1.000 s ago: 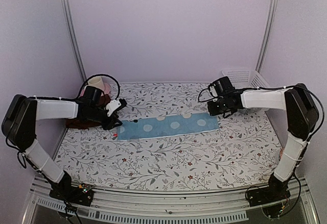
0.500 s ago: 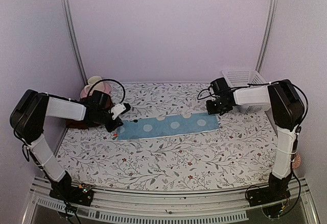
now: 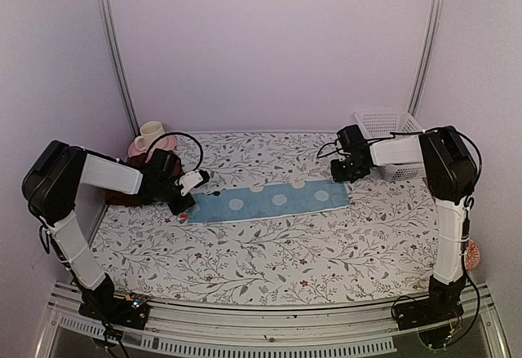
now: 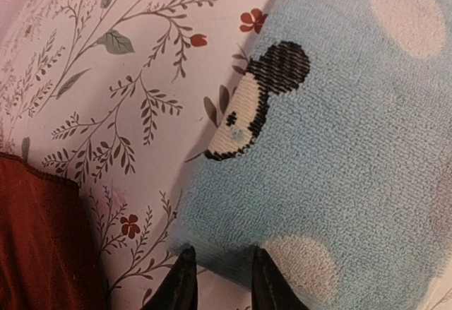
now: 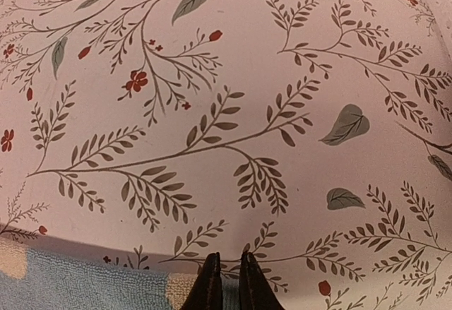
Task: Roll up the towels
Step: Smooth out the towel at the center of the board, then pick up the towel from the center of the board.
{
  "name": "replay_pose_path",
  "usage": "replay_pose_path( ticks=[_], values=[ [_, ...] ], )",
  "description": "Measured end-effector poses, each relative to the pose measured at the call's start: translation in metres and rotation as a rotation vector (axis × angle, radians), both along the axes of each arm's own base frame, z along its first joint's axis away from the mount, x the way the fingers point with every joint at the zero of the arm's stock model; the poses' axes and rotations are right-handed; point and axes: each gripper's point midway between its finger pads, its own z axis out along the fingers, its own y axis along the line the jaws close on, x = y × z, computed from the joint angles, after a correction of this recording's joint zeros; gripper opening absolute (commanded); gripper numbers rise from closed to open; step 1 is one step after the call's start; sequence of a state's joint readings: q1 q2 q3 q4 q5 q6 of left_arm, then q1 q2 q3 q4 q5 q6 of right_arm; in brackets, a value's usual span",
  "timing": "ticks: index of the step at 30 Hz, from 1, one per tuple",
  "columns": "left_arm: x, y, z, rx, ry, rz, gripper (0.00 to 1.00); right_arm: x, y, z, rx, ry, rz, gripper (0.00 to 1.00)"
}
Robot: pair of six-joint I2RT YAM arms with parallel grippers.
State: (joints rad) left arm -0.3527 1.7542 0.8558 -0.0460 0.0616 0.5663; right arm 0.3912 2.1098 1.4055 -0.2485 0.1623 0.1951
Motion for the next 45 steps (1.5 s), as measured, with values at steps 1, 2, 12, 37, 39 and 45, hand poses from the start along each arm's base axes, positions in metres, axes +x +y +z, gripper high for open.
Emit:
replay_pose_path(
  ticks=[1, 2, 12, 37, 39, 45],
  values=[
    [0.000, 0.000, -0.001, 0.002, 0.003, 0.001, 0.27, 0.002, 0.000, 0.000, 0.000, -0.001, -0.002, 0.13],
    [0.001, 0.000, -0.003, 0.004, 0.005, 0.001, 0.26, 0.004, 0.000, -0.002, -0.001, 0.001, -0.003, 0.13],
    [0.003, 0.000, -0.002, -0.004, 0.019, 0.003, 0.39, 0.009, 0.000, -0.011, -0.011, 0.024, -0.006, 0.16],
    [-0.038, 0.041, 0.092, -0.246, -0.053, 0.047, 0.87, -0.098, -0.017, -0.007, 0.119, 0.164, -0.007, 0.61],
    [-0.046, 0.044, 0.087, -0.253, -0.036, 0.052, 0.87, -0.099, -0.014, -0.008, 0.138, 0.172, -0.006, 0.58],
    [-0.054, 0.046, 0.087, -0.274, -0.035, 0.048, 0.87, -0.094, -0.002, -0.010, 0.199, 0.169, 0.014, 0.54]
  ],
)
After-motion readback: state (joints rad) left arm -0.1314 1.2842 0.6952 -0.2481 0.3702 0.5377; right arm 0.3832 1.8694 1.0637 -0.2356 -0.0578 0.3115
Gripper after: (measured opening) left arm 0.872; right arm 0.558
